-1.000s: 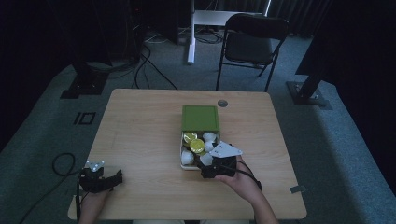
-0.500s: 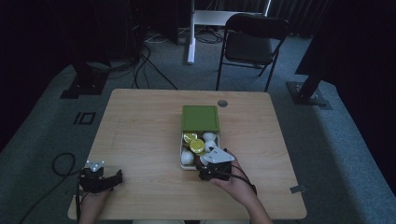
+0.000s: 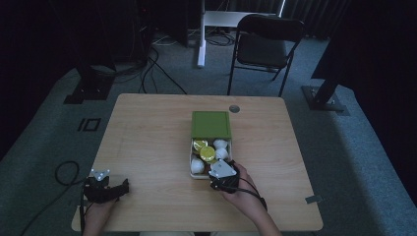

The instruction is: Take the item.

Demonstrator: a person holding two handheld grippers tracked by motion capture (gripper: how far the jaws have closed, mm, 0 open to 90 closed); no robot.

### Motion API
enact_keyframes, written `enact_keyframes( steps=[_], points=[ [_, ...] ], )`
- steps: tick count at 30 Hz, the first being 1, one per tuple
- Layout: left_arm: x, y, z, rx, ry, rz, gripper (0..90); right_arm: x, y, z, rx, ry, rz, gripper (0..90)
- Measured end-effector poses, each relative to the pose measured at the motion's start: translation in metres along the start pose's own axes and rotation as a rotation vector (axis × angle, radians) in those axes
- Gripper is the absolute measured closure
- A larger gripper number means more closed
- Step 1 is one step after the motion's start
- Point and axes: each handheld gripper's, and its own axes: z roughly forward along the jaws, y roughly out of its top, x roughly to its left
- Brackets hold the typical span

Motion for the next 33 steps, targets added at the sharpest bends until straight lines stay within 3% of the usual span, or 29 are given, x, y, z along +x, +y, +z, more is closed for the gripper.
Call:
enact_keyframes(
  steps=[5,13,17,20,24,28,33],
  points=[
    [0.0,0.0,0.0,0.0,0.0,0.0,2.1,0.008,0.0,0.003,0.029,-0.065,-0.112,44.6],
    [0.0,0.0,0.0,0.0,-0.001,0.0,2.1,0.012,-0.002,0.011,0.08,-0.147,-0.152,45.8],
    [0.0,0.0,0.0,0.0,0.0,0.0,2.1,0.012,-0.001,0.013,0.098,-0.157,-0.131,46.2],
    [0.0,0.0,0.0,0.0,0.0,0.0,2.1,0.012,0.0,0.014,0.113,-0.151,-0.071,48.7],
    [0.0,0.0,0.0,0.0,0.0,0.0,2.1,0.011,0.001,0.015,0.124,-0.14,-0.046,50.0],
    [0.0,0.0,0.0,0.0,-0.001,0.0,2.1,0.009,0.0,0.014,0.118,-0.127,-0.06,50.7],
    [0.0,0.0,0.0,0.0,-0.001,0.0,2.1,0.006,0.001,0.008,0.083,-0.095,-0.005,50.9]
  ],
)
